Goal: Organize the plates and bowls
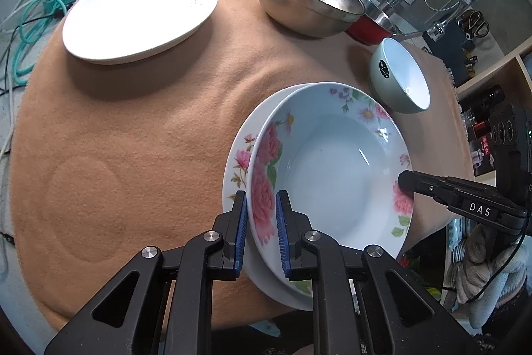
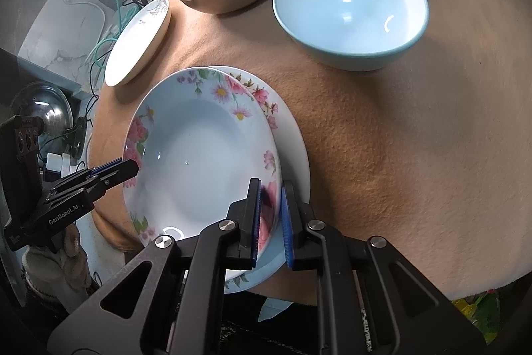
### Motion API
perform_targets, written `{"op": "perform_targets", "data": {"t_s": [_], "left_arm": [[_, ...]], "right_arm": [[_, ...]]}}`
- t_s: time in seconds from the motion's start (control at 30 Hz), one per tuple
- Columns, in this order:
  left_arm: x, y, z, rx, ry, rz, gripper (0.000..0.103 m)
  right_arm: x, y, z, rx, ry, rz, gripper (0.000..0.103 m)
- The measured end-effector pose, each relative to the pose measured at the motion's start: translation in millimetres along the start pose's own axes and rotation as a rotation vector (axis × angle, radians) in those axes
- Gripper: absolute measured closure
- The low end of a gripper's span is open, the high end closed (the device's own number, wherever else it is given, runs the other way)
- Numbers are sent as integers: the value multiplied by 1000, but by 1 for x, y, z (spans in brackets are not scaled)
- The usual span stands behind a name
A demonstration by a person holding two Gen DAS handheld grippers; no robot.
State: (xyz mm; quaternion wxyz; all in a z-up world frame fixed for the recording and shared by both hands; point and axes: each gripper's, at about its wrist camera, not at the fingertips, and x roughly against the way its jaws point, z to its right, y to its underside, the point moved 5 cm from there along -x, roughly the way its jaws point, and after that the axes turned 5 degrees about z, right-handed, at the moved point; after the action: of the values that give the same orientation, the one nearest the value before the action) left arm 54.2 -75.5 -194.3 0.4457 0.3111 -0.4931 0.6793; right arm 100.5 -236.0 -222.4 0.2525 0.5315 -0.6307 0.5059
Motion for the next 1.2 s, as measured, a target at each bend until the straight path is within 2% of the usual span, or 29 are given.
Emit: {"op": "perform_targets", "data": {"t_s": [0.6,0.93,1.2], "left_arm": [[0,-1,0,2,10,-2,88],[16,-15,-14,24,13,50,88],[34,-34,-42,50,-20,110,88]], "right_arm": [[0,0,0,-7,6,-9,89],[19,-14,-8,23,41,69,86],[23,-29,-36,48,7,104,85]]}}
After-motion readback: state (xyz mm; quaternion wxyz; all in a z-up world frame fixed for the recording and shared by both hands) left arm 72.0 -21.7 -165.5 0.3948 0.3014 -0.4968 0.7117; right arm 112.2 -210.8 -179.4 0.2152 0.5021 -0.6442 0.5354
